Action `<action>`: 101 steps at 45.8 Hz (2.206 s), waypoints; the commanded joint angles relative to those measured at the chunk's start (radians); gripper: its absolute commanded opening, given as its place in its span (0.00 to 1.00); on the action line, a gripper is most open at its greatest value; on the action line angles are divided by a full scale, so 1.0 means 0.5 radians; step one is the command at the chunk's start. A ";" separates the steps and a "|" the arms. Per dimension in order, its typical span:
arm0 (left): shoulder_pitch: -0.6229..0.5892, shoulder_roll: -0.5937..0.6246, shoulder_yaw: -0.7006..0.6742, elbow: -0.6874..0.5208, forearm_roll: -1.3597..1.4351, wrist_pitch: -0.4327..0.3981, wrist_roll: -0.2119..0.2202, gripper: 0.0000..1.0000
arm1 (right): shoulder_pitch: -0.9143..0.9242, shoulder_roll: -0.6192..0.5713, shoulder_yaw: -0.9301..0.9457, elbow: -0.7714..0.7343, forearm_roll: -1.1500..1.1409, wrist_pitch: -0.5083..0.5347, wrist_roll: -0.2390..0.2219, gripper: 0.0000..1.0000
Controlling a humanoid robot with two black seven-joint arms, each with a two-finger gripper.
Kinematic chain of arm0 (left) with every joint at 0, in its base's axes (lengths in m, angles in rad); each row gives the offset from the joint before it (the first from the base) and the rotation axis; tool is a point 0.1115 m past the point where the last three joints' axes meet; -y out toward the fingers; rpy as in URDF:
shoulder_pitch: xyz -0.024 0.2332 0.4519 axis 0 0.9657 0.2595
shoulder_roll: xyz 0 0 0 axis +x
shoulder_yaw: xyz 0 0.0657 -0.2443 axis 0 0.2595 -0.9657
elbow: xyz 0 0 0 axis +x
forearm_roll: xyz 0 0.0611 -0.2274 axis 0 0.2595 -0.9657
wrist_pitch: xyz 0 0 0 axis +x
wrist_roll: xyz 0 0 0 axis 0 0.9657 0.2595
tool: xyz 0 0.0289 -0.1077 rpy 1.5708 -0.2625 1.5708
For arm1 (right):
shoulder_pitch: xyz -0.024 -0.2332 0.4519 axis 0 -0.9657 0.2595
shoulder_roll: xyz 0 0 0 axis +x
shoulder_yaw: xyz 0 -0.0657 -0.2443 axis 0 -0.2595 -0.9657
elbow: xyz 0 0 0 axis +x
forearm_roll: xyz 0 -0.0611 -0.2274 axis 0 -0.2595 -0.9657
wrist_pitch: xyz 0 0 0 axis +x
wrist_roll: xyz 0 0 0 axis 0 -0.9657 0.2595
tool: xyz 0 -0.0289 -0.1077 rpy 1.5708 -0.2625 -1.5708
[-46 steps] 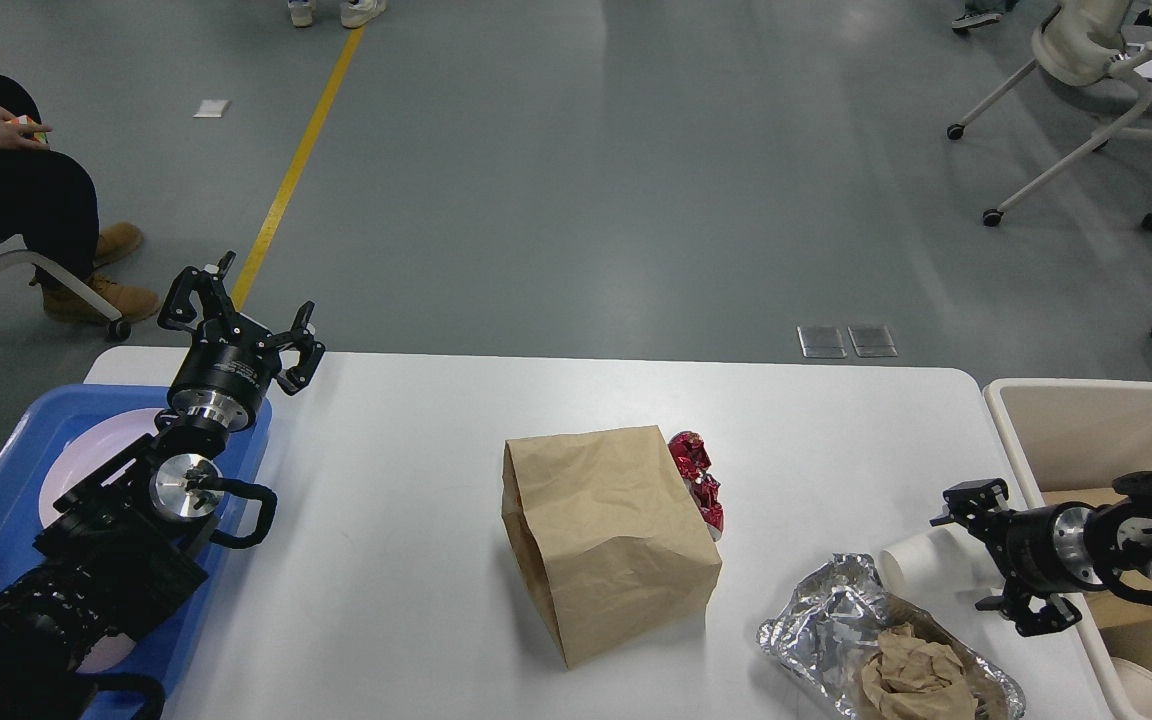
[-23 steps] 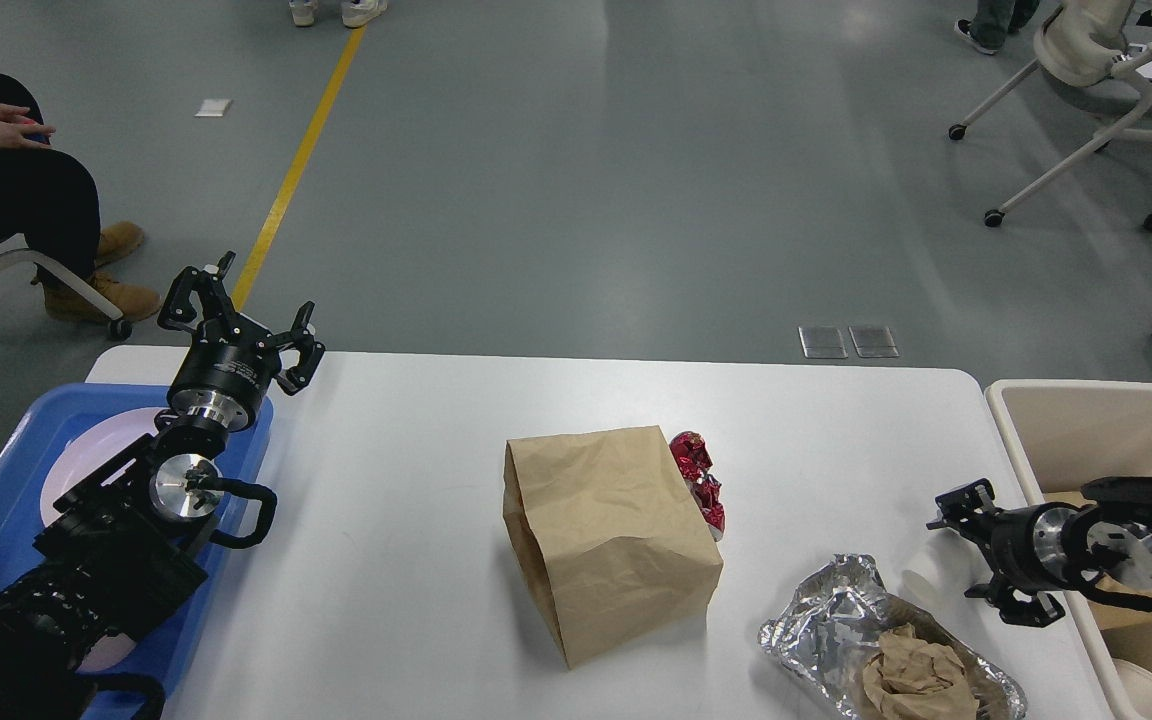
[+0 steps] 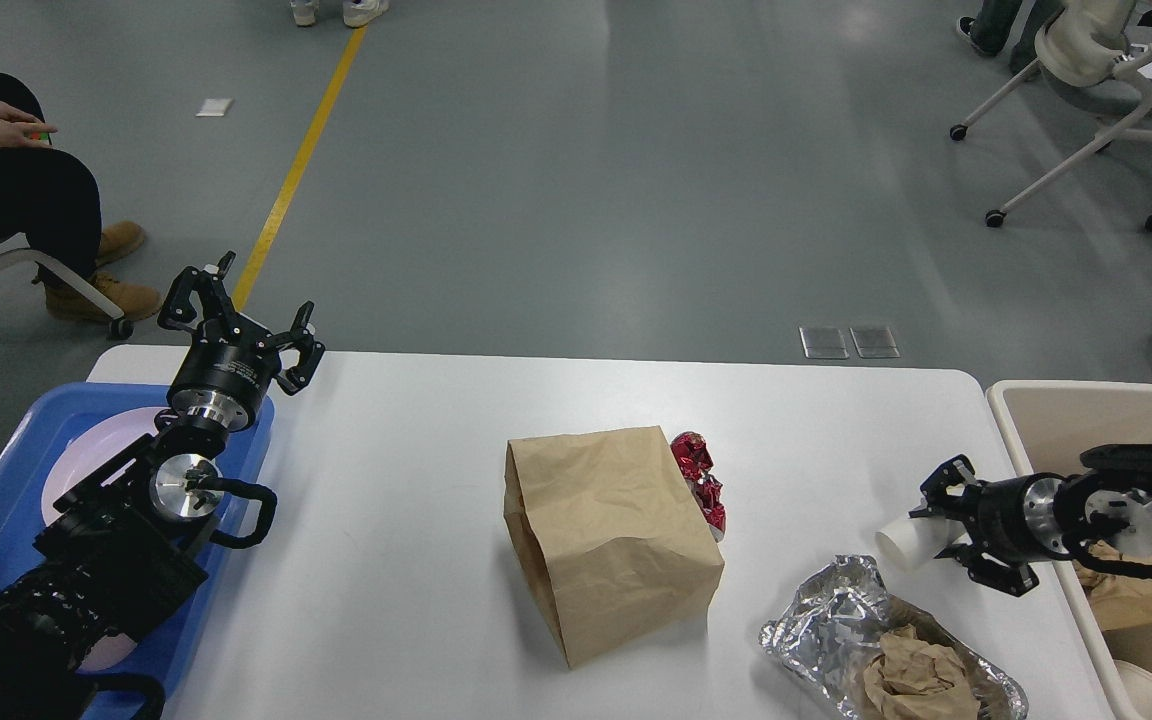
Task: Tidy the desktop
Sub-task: 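Lift the white cup with the right gripper and drop it in the bin, then reach the right gripper down to the foil tray and grasp it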
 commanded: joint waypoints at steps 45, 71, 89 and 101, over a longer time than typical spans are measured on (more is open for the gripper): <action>0.000 0.000 0.000 0.000 0.000 -0.001 0.000 0.96 | -0.228 -0.223 -0.176 -0.780 -0.088 -0.344 0.009 1.00; 0.000 0.000 0.000 0.000 0.000 -0.001 0.000 0.97 | -0.523 0.051 -0.169 -0.881 -0.134 -0.421 -0.004 1.00; 0.000 0.000 0.000 0.000 0.000 -0.001 0.000 0.97 | 0.692 0.035 -0.817 0.121 -0.284 0.125 -0.007 1.00; 0.000 0.000 0.000 0.000 0.000 -0.001 0.000 0.97 | 1.051 0.308 -0.789 0.358 -0.373 0.736 -0.007 1.00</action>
